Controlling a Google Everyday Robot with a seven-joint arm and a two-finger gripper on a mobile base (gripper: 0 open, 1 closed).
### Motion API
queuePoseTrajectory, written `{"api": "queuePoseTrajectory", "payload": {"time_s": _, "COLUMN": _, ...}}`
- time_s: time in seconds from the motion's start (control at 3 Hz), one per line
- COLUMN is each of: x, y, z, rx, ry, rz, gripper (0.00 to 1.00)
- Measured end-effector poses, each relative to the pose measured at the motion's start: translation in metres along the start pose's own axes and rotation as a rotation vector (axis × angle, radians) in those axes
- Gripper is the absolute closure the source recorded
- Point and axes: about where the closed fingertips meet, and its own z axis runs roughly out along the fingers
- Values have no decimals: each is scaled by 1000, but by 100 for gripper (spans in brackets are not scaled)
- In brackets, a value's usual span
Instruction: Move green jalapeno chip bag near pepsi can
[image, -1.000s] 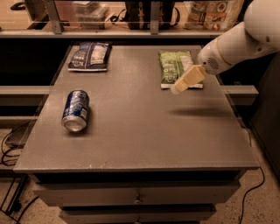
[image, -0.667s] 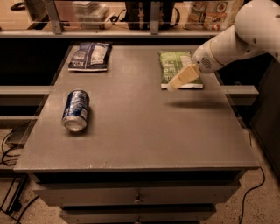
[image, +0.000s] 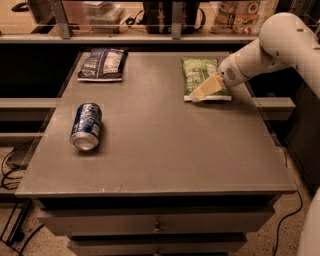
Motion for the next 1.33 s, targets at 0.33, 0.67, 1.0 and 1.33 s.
{"api": "queuePoseTrajectory", "payload": {"time_s": 0.33, "x": 6, "y": -13, "z": 2, "rx": 21, "ry": 1, "rz": 35, "gripper": 38}}
{"api": "queuePoseTrajectory", "payload": {"time_s": 0.67, "x": 3, "y": -16, "z": -8, "rx": 52, "ry": -7, "rz": 32, "gripper": 62}}
{"api": "queuePoseTrajectory", "payload": {"time_s": 1.0, "x": -11, "y": -4, "z": -24, "rx": 72, "ry": -23, "rz": -22, "gripper": 85}}
{"api": "queuePoseTrajectory", "payload": {"time_s": 1.33, "x": -25, "y": 15, "z": -34, "rx": 65, "ry": -27, "rz": -89, "gripper": 100}}
